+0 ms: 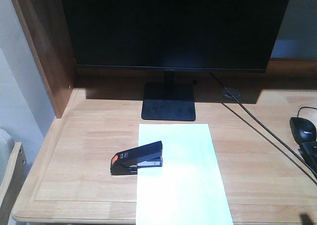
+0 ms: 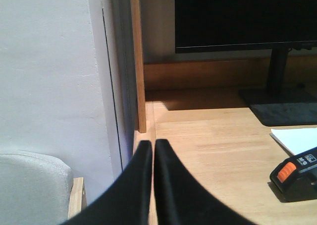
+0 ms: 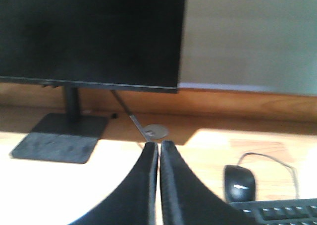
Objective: Grab stapler and paper to desk for stapling
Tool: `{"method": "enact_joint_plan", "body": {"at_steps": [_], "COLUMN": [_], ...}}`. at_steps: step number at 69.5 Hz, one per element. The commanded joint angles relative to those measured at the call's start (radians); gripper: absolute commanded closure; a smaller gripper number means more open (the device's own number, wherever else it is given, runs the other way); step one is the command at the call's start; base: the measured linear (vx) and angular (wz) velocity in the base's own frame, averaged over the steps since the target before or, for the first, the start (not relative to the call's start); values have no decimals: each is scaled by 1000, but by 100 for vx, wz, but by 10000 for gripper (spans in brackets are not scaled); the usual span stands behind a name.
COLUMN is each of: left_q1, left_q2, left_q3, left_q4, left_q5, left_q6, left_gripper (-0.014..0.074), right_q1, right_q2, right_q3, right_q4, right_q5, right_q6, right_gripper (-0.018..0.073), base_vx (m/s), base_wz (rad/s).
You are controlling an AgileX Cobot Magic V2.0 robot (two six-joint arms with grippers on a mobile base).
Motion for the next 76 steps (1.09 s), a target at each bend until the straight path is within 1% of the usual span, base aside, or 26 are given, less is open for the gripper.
{"method": "enact_joint_plan", "body": {"at_steps": [1,13,23,27,30,35,76], "left_q1": [1,1,1,1,1,1,1], "left_q2": [-17,-17,-17,-17,-17,-16,-16], "left_q3": [8,8,8,8,8,8,8], "left_q4": [-12,-12,-12,-12,-12,-12,-12], "left_q5": [-78,-78,-78,-78,-78,-78,-78], "left_q6": [-8,-8,-8,-8,-8,-8,-8], "left_gripper": [603,603,603,603,603,603,603], "right_q1": [-16,-16,-16,-16,-16,-16,-16], "right_q2": [-33,-138,-252,-301,-330,-322,-325], "right_q3": [20,176,283,283,283,283,283], "right_q4": [-13,-12,-13,-11,-12,-18,-17], "right_q5": [-72,-160,-174,-124,-112,-128,-128], "right_q6": [-1,8,8,6,-5,-7,-6], "right_gripper": [569,569,569,569,569,569,569], "base_vx": [0,0,0,0,0,0,0], "base_wz": [0,0,0,0,0,0,0]}}
